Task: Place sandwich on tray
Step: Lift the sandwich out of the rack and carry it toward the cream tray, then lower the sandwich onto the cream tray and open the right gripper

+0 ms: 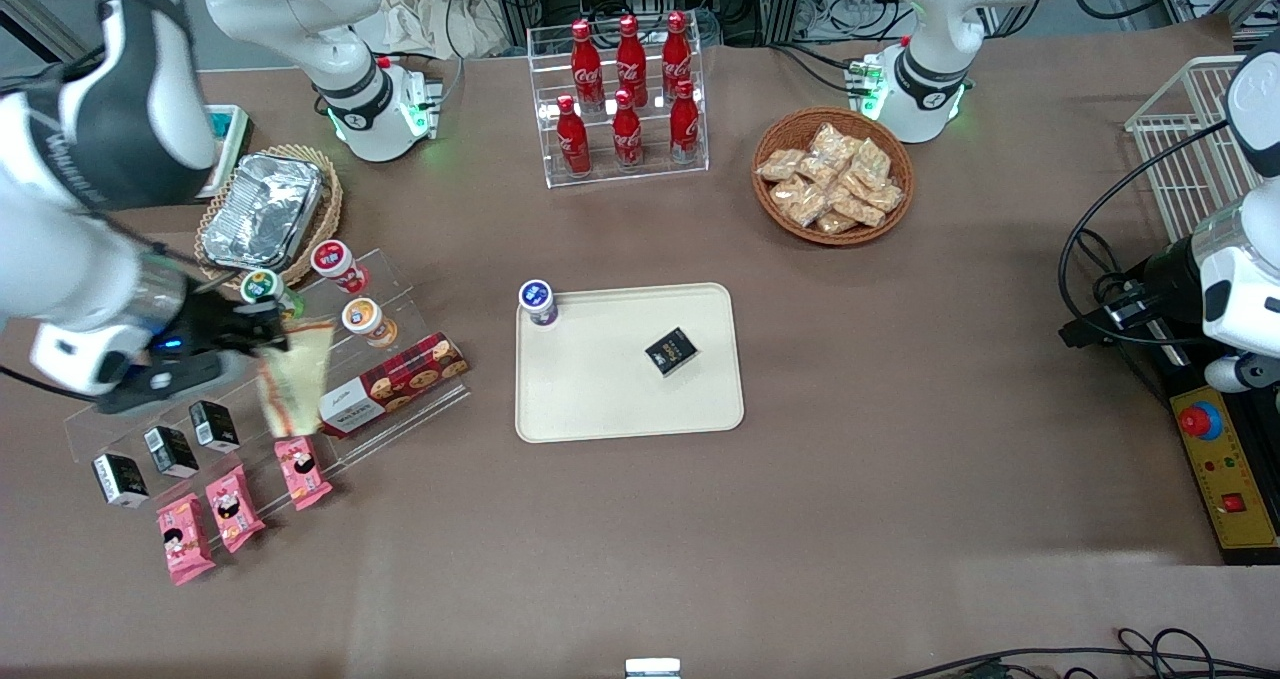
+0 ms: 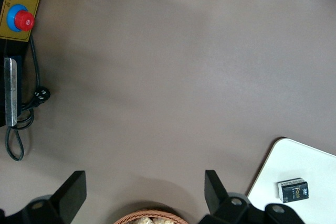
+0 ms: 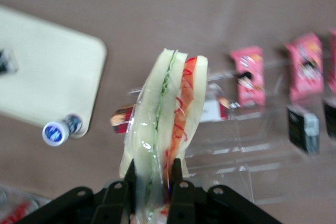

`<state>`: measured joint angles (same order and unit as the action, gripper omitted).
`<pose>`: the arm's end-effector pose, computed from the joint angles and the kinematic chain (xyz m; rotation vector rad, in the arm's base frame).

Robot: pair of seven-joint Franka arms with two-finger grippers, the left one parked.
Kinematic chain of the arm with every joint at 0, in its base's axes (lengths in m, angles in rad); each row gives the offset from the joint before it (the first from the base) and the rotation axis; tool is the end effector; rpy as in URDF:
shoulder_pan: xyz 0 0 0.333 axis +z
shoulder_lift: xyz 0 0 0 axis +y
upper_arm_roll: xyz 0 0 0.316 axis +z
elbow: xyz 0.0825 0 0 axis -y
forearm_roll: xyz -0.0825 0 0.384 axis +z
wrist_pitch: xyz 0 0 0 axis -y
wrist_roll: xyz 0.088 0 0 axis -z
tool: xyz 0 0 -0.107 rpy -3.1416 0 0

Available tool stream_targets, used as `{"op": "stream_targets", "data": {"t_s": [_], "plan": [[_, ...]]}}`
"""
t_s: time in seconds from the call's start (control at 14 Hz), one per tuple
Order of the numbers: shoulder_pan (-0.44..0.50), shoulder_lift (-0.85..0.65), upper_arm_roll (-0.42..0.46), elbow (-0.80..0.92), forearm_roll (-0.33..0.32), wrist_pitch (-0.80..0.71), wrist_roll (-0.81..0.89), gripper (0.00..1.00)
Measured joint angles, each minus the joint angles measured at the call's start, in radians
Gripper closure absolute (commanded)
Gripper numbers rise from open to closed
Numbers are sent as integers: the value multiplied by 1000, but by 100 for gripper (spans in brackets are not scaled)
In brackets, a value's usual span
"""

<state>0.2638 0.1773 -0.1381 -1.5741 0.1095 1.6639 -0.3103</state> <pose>0.6007 0.0928 0.5287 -2.9800 -0.6386 0.1183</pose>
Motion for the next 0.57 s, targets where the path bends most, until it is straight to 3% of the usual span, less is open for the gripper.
{"op": "stream_targets", "data": {"t_s": [0.29,0.43,0.57], "plan": [[110,56,6,0,-1,91,-328,73],[188,107,8,-1,-15,155,-414,73],[300,161,11,-3,-110,253,-440,73]]}}
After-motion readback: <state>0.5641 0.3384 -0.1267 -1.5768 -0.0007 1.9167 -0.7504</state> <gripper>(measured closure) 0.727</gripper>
